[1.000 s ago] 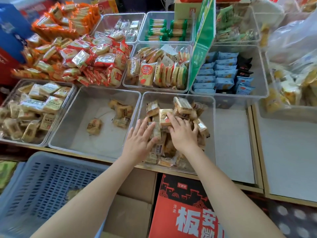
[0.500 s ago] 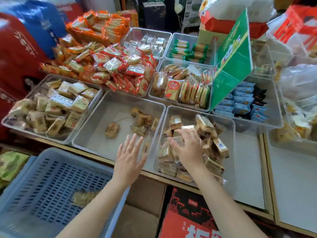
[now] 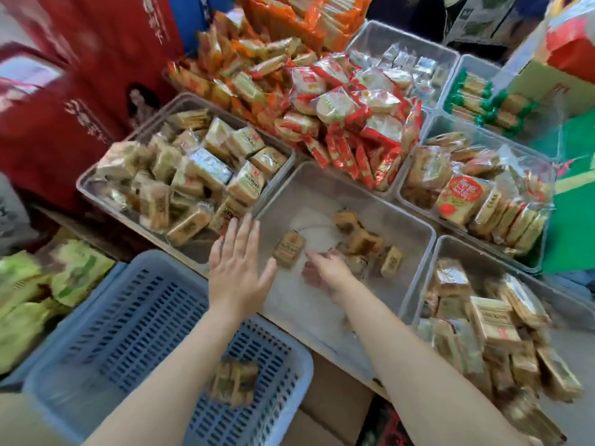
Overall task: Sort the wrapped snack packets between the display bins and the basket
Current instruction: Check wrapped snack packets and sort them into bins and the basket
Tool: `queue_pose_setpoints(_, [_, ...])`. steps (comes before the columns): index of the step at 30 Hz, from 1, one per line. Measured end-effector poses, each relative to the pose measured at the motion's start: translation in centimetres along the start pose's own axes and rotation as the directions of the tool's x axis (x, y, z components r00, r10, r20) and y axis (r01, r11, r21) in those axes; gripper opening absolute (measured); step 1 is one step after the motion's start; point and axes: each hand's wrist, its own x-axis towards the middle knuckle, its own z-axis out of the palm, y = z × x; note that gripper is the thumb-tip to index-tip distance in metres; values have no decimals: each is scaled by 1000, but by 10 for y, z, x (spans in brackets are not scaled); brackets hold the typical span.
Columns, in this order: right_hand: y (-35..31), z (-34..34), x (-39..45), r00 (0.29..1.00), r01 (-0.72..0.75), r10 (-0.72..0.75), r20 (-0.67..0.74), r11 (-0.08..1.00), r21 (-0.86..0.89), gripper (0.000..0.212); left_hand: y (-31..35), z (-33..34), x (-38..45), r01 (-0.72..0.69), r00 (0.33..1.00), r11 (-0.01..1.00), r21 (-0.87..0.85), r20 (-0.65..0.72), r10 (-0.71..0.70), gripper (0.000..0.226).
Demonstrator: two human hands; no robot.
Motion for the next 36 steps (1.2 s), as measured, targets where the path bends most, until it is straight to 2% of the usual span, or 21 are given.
queue_pose_setpoints(3, [3,22,27,998,-67,64,28,989,134,8,-3,3,1,-1,1000,1000,8,-4,1,78])
queue_pose_setpoints(7, [-6,40,41,995,-85,99,-33,952,295,16,-5,8,2,-5,999,1000,23,-39,6,75])
queue_pose_setpoints(9, [-8,43,43,995,-91,101,-26,958,271,20,-6,9,3,-4,999,1000,21,-36,5,75])
queue_pose_setpoints(13, [-6,39,35,997,-69,71,-22,996,55,18,-6,8,3,-9,1000,1000,30,-8,9,75])
queue_pose_setpoints(16, [-9,24,12,996,6,-11,90,998,62,14,-6,5,3,-11,1000,1000,14,-13,11,73])
queue_pose_setpoints(18, [-13,5,-9,973,83,-97,208,994,75,19,-1,1,3,-16,999,998,-66,-41,14,68])
queue_pose_setpoints(20, [-18,-17,-33,938,173,-187,293,982,72,19,16,-9,2,-19,998,965,-260,-68,2,59])
queue_pose_setpoints(21, [-21,-28,-43,924,207,-218,313,976,67,19,28,-16,3,19,1000,914,-405,-13,-27,53])
queue_pose_setpoints(22, [-23,-37,-51,916,237,-241,321,970,50,19,40,-21,5,103,994,821,-561,90,-63,45])
queue_pose_setpoints(23, [-25,-45,-57,915,262,-257,310,965,27,21,52,-23,7,226,970,683,-695,227,-90,38])
queue_pose_setpoints(25, [-27,-57,-63,935,297,-283,215,954,-37,29,68,-18,14,438,896,420,-794,421,-140,34])
queue_pose_setpoints(26, [-27,-63,-61,948,307,-298,112,949,-74,35,70,-12,17,494,869,347,-797,463,-173,35])
queue_pose_setpoints(28, [-30,-79,-50,929,324,-347,-130,930,-172,44,71,-3,21,562,826,260,-785,517,-226,39])
queue_pose_setpoints(30, [-36,-96,-36,898,294,-367,-244,911,-288,54,70,6,23,617,784,198,-762,570,-248,43])
queue_pose_setpoints(33, [-42,-103,-16,925,178,-296,-237,891,-417,66,71,10,21,654,751,153,-740,613,-247,42])
queue_pose_setpoints(36, [-35,-97,2,942,86,-240,-236,849,-521,63,71,11,18,657,746,120,-744,621,-240,41])
